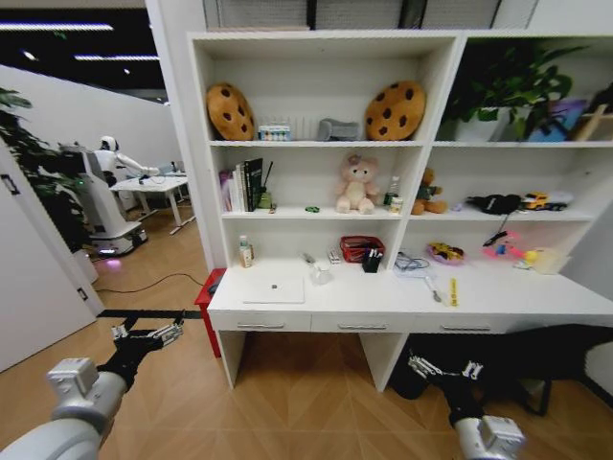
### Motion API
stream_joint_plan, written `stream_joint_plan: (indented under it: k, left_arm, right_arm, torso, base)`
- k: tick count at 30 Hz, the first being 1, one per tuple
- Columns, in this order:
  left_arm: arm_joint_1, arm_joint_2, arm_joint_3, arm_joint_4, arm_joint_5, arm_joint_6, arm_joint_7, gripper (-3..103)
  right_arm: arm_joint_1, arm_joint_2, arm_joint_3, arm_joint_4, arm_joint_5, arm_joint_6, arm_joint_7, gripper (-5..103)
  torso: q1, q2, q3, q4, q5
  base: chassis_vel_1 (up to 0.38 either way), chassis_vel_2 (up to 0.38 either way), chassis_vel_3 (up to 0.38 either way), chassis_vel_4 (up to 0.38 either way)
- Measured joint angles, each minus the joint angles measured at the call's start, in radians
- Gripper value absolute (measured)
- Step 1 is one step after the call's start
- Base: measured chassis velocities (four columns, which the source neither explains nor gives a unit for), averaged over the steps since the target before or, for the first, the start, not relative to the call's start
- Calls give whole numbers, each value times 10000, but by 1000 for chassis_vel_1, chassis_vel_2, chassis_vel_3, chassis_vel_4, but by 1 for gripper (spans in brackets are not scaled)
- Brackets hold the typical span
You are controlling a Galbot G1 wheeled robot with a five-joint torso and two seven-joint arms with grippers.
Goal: Organize the objects on the table.
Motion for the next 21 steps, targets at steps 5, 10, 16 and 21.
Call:
stream_joint_plan:
  k: [5,10,16,21]
  left_arm:
    - [0,0,0,2,0,0,-2,100]
    - [0,0,0,3,0,0,-3,100]
    - [1,0,0,3,0,0,-6,100]
    - [1,0,0,2,0,0,-6,100]
  right_arm:
    - [2,0,0,0,0,0,-1,100]
    - [0,0,0,0,0,0,-1,100]
    - [-5,1,0,0,0,0,0,100]
    - [-5,1,0,0,0,0,-1,100]
  torso:
    - [2,-1,0,1,-1]
    - [-2,-1,-1,-1,-5]
    - [-15,7,-6,0,-3]
    - [-13,6,-5,0,-3]
  base:
    - [-52,61,89,-49]
    - [-10,15,3,-21]
    - [18,-12,-26,2]
    - [0,0,0,0]
